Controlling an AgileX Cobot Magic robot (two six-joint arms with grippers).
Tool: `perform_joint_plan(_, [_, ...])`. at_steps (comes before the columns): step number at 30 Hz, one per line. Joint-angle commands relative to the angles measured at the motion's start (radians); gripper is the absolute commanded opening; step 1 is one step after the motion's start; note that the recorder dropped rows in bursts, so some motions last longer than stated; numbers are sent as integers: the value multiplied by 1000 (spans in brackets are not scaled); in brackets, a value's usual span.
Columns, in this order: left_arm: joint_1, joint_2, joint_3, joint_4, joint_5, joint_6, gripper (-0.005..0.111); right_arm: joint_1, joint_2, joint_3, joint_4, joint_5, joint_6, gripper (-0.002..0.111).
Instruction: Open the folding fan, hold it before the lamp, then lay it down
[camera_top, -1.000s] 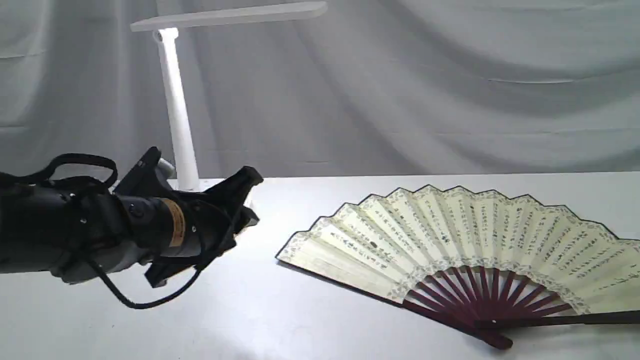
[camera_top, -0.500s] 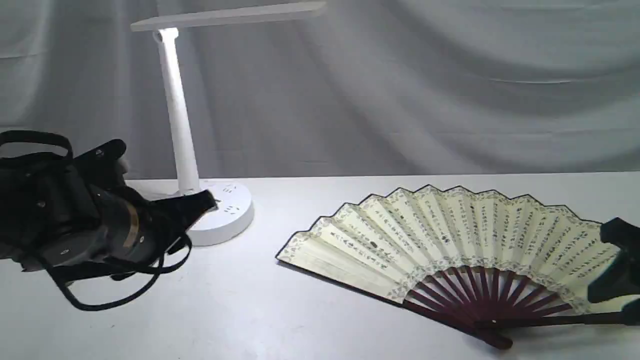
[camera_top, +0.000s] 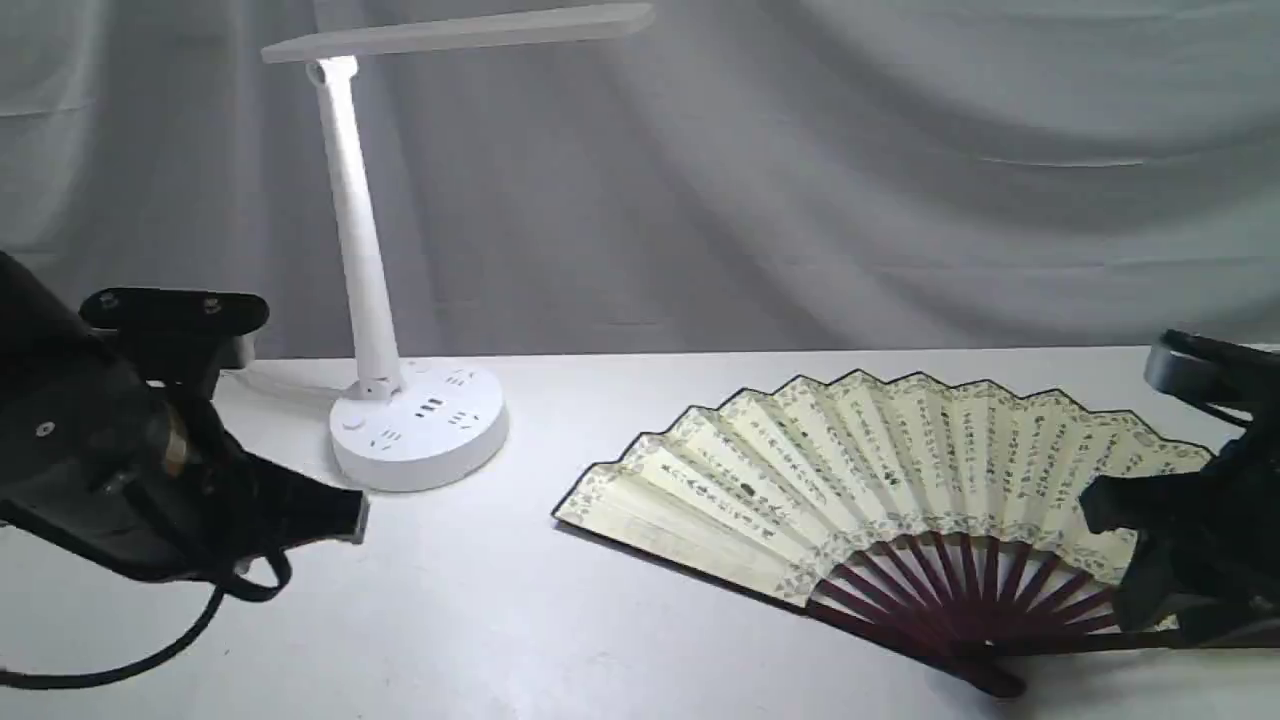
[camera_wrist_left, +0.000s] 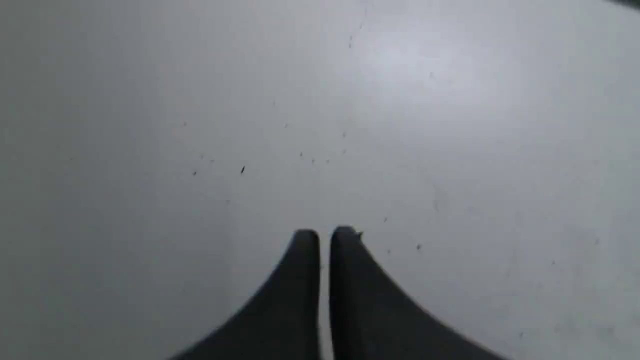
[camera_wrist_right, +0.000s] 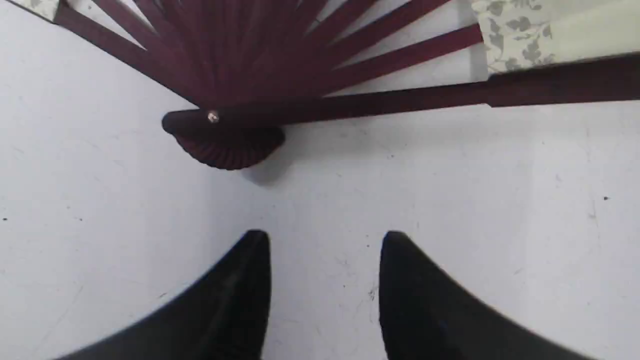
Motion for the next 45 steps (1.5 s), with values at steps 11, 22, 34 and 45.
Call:
perform_joint_plan(11, [330, -53, 50, -377, 115, 500, 0, 10, -13, -6, -214, 67, 167, 34])
perform_joint_plan(22, [356, -53, 65, -360, 46, 505, 0, 10, -13, -6, -226, 41, 115, 34])
perform_joint_plan(34, [356, -53, 65, -333, 51, 597, 0, 10, -11, -6, -286, 52, 66, 13])
perform_joint_plan(45, [356, -174, 31, -403, 117, 607, 0, 14, -58, -6, -300, 75, 66, 0])
